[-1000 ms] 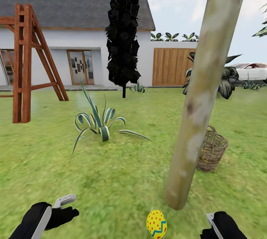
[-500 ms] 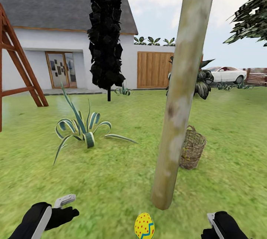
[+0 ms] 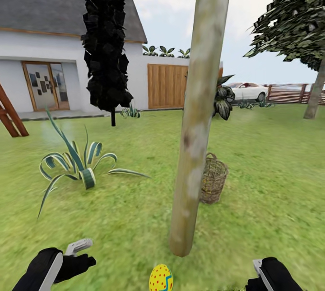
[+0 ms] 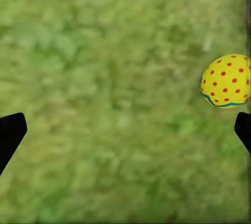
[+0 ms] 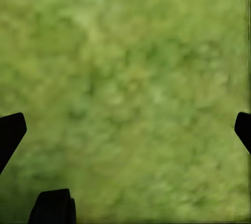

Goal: Take the three Easter eggs out of the wicker basket on the lawn in the garden, then place them on the lawn next to a single tree (choose any tree) so that all three eggs are next to the same tree and none are left in the basket.

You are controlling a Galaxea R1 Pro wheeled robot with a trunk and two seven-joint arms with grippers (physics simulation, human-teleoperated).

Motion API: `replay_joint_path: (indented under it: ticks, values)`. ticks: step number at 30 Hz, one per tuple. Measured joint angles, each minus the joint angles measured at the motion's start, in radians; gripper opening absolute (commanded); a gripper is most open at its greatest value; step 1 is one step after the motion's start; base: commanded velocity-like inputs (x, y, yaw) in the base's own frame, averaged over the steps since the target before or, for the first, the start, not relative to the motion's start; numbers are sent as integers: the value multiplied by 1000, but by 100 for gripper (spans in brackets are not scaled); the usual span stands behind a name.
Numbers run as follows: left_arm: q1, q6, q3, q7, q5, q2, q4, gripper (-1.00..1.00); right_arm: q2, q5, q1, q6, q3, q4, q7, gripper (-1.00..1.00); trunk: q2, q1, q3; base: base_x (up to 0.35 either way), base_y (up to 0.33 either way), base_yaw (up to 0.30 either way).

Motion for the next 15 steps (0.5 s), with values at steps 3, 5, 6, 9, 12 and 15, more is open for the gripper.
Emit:
replay_joint_path:
  ticks: [3, 5, 6, 9, 12, 15]
  values:
    - [0, 0, 0, 0, 0, 0, 4, 100, 1, 0, 0, 1, 0, 0, 0, 100, 21, -12, 11, 0, 0, -286]
    - [0, 1, 0, 0, 0, 0, 5, 100, 0, 0, 0, 1, 0, 0, 0, 100, 35, -19, 18, 0, 0, -286]
    - [0, 1, 0, 0, 0, 0, 5, 100, 0, 0, 0, 1, 0, 0, 0, 100, 42, -23, 22, 0, 0, -286]
    - [0, 1, 0, 0, 0, 0, 4, 100, 0, 0, 0, 2, 0, -1, 0, 100, 63, -35, 33, 0, 0, -286]
    - [0, 1, 0, 0, 0, 0, 5, 100, 0, 0, 0, 2, 0, -1, 0, 100, 84, -46, 44, 0, 0, -286]
    - [0, 1, 0, 0, 0, 0, 5, 100, 0, 0, 0, 2, 0, 0, 0, 100, 105, -58, 55, 0, 0, -286]
